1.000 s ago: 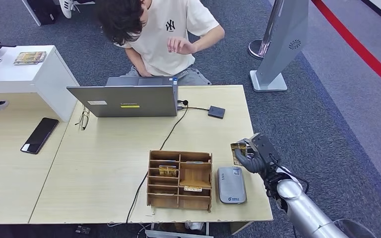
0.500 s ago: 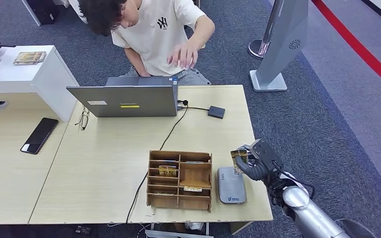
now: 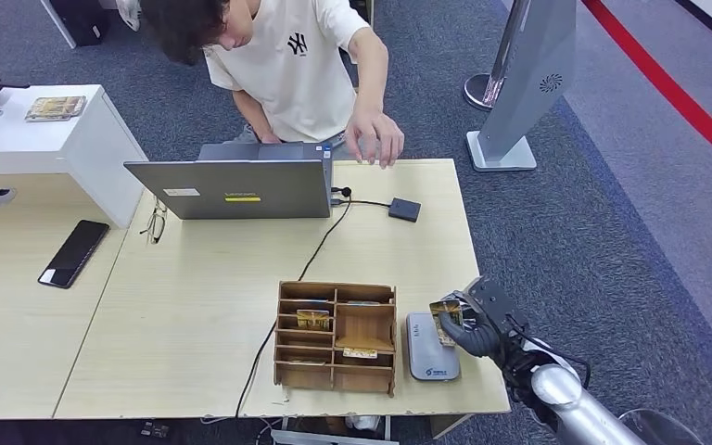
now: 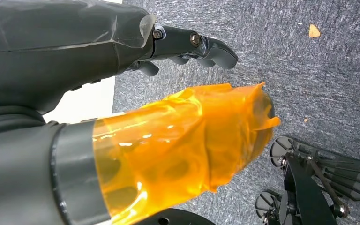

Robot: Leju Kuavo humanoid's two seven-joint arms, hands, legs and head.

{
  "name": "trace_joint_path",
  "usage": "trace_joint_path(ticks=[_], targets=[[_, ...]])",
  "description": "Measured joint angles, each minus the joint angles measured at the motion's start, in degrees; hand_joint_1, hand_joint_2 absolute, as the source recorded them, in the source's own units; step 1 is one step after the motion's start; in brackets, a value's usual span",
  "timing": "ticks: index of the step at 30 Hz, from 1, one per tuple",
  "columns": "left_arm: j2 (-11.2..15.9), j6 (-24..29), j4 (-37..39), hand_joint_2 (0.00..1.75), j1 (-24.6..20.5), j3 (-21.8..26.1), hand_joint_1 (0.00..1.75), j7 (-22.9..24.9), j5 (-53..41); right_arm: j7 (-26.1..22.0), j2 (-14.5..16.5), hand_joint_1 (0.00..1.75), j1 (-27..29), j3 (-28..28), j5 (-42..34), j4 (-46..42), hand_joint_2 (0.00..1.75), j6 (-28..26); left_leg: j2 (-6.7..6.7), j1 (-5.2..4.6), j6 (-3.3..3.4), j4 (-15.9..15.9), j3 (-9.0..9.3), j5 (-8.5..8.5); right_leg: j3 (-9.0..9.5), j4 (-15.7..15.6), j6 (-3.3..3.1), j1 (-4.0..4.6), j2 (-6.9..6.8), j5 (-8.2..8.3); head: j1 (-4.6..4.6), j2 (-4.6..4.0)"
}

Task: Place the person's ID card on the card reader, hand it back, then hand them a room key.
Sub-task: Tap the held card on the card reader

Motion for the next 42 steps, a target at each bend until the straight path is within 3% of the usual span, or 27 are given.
trace_joint_path(ticks=[42], targets=[[0.0, -0.1, 0.0, 0.00, 0.0, 0.0, 0.00, 0.1, -0.1, -1.4, 2.5, 1.75, -2.0, 1.9, -4.1, 5.7, 1.75, 1.8, 0.03, 0.01, 0.00, 0.0, 0.07, -0.04, 0.05, 0.0, 0.00, 0.00, 0.01, -0.01, 0.01, 0.00]])
